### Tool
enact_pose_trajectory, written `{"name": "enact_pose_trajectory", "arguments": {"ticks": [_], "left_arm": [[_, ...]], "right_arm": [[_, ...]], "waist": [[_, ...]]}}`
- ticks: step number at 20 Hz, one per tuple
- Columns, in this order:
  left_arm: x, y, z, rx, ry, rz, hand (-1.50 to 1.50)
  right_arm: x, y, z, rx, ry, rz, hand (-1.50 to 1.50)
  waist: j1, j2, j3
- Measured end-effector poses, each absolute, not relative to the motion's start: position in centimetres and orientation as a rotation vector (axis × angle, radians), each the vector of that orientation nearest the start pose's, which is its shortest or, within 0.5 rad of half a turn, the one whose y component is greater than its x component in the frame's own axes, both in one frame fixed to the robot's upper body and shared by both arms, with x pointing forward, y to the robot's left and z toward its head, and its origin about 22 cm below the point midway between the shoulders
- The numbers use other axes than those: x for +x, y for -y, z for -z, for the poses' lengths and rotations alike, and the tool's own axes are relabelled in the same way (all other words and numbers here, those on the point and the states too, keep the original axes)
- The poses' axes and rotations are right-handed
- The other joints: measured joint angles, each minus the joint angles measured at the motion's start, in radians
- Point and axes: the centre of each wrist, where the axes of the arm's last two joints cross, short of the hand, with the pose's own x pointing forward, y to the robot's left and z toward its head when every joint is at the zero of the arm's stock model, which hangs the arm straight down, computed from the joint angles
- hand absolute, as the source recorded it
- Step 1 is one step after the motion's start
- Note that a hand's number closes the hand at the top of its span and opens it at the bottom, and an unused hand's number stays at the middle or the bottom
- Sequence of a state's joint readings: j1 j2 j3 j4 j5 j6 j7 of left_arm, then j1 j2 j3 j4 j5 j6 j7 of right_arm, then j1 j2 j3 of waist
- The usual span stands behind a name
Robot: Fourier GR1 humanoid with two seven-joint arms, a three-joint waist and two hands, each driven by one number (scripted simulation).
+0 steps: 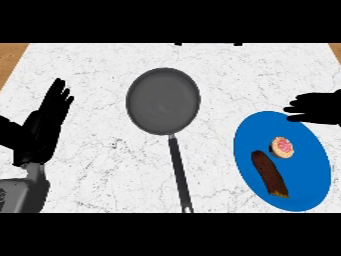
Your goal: Pick the cupcake from the plate and place it in the pan
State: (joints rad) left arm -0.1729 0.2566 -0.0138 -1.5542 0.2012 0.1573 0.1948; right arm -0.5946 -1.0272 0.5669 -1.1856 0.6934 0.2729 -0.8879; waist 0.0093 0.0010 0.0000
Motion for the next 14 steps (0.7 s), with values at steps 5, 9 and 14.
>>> {"name": "enact_pose_trajectory", "arguments": {"ticks": [5, 9, 14], "left_arm": [[27.5, -27.1, -6.1, 0.101, 1.515, -0.043, 0.00], [27.3, -27.3, -6.0, 0.108, 1.515, -0.046, 0.00], [27.5, -27.4, -6.1, 0.103, 1.512, -0.046, 0.00]], "right_arm": [[33.0, 35.7, -14.8, -0.345, 1.362, -2.275, -1.50], [32.0, 34.9, -14.7, -0.353, 1.384, -2.274, -1.50], [31.0, 33.2, -13.7, -0.341, 1.393, -2.272, -1.50]], "waist": [[-0.007, -0.002, 0.000], [-0.011, -0.003, 0.000], [-0.011, -0.003, 0.000]]}}
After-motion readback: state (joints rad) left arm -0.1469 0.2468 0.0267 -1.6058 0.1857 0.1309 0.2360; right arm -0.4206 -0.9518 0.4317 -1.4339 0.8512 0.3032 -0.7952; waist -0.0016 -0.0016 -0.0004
